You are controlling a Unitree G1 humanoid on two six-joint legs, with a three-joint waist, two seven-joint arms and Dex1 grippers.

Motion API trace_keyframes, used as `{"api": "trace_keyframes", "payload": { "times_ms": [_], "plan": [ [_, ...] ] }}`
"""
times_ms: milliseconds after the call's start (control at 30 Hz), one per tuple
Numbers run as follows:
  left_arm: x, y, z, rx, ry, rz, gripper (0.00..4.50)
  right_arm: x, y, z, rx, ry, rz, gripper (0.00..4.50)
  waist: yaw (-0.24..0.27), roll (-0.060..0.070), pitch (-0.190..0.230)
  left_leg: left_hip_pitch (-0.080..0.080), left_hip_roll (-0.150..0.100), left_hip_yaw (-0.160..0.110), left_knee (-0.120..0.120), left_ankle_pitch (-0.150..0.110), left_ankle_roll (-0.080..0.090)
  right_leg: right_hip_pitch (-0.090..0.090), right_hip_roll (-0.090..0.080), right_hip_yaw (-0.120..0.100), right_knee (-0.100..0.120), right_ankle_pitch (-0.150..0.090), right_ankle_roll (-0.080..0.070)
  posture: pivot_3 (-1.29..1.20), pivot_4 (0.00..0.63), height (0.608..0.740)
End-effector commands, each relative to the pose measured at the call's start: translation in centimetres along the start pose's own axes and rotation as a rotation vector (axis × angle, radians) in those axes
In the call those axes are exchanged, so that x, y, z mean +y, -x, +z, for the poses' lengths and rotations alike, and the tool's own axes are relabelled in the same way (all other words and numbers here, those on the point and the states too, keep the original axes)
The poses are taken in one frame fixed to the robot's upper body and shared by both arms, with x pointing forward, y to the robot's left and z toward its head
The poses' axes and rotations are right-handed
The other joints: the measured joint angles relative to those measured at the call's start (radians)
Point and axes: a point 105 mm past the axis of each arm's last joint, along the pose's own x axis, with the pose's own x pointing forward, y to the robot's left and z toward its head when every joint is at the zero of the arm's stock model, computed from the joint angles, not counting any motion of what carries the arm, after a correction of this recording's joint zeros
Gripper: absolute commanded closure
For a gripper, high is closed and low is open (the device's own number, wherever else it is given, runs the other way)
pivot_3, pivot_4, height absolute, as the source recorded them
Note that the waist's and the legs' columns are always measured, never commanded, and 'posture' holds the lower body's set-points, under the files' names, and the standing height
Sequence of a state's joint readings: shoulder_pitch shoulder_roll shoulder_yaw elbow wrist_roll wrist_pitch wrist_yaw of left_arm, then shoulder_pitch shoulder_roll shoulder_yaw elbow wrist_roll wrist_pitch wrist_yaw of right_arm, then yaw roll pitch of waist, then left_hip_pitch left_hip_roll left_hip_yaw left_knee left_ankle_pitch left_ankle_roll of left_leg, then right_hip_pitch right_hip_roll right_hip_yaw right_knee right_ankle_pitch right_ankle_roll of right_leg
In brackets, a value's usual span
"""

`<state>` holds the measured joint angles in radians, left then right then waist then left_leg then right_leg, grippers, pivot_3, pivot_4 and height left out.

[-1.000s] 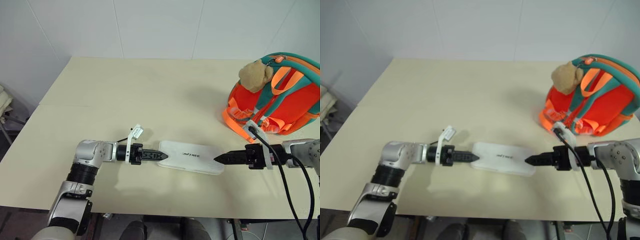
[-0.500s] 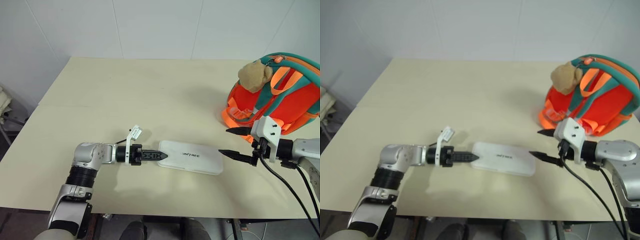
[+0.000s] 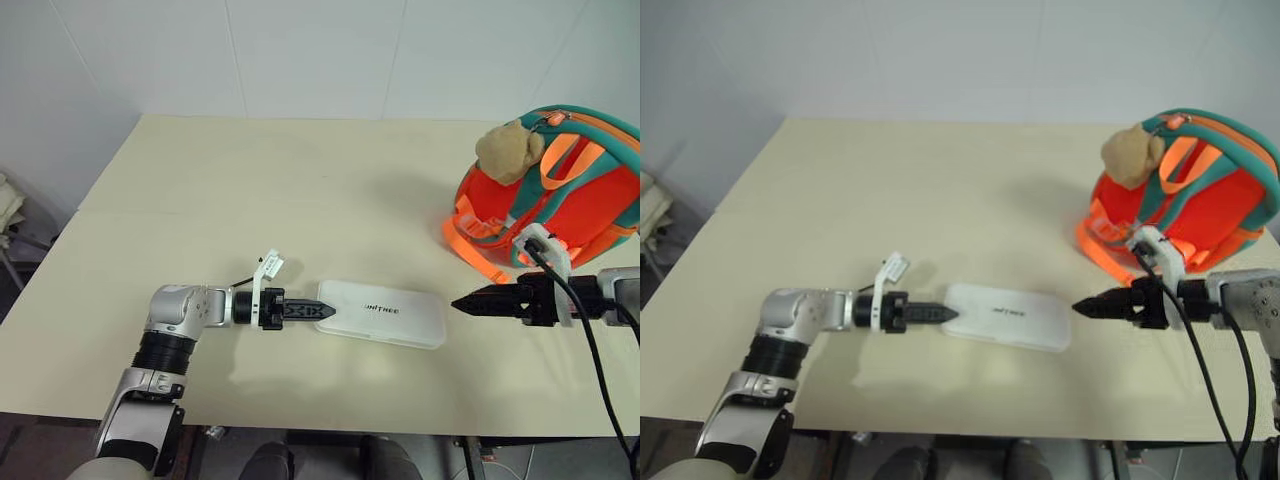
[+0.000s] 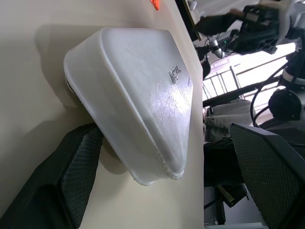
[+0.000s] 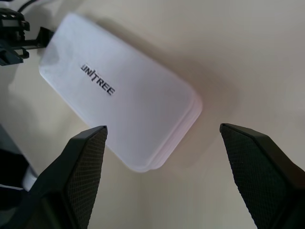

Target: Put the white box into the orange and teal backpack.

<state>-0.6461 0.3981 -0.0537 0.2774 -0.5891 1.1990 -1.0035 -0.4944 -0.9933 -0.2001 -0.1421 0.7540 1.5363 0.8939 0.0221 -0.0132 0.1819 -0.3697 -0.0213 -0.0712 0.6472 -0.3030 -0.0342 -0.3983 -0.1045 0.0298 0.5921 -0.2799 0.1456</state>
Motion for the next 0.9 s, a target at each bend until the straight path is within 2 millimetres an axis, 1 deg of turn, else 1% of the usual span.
{"api": "trace_keyframes", "payload": {
  "times_ms": [33, 267, 433, 733, 900],
  "plan": [
    [1.5, 0.0, -1.7, 0.037, 0.066, 0.065, 0.04, 0.3, -0.6, -0.3, 0.032, -0.047, 0.009, 0.00, 0.000, 0.000, 0.000, 0.000, 0.000, 0.000, 0.000, 0.000, 0.000, 0.000, 0.000, 0.000, 0.000, 0.000, 0.000, 0.00, 0.150, 0.740],
    [1.4, -0.2, -1.8, 0.043, 0.064, 0.062, 0.04, -0.6, -2.1, -1.5, 0.090, -0.081, -0.015, 0.00, -0.001, 0.000, 0.000, 0.000, -0.001, 0.001, 0.001, 0.000, 0.000, 0.000, 0.000, 0.000, 0.000, 0.001, 0.002, 0.00, 0.150, 0.740],
    [1.5, -0.1, -1.9, 0.048, 0.066, 0.064, 0.04, -0.8, -2.7, -1.3, 0.082, -0.067, -0.003, 0.00, -0.001, 0.000, 0.000, 0.000, -0.001, 0.001, 0.001, 0.000, 0.000, 0.000, 0.000, 0.000, 0.000, 0.001, 0.002, 0.00, 0.150, 0.740],
    [1.5, -0.5, -2.2, 0.067, 0.072, 0.061, 0.04, -2.3, -3.6, -1.7, 0.078, -0.006, -0.032, 0.00, -0.002, 0.000, 0.000, 0.000, -0.001, 0.002, 0.001, 0.000, 0.000, 0.001, 0.000, 0.000, 0.000, 0.001, 0.003, 0.00, 0.150, 0.740],
    [1.5, -0.5, -2.2, 0.073, 0.072, 0.059, 0.04, -2.6, -4.0, -0.9, 0.036, 0.047, -0.022, 0.00, -0.005, 0.000, 0.000, 0.001, -0.001, 0.002, 0.002, 0.000, 0.000, 0.002, 0.000, 0.001, -0.001, 0.002, 0.004, 0.00, 0.150, 0.740]
  ]
}}
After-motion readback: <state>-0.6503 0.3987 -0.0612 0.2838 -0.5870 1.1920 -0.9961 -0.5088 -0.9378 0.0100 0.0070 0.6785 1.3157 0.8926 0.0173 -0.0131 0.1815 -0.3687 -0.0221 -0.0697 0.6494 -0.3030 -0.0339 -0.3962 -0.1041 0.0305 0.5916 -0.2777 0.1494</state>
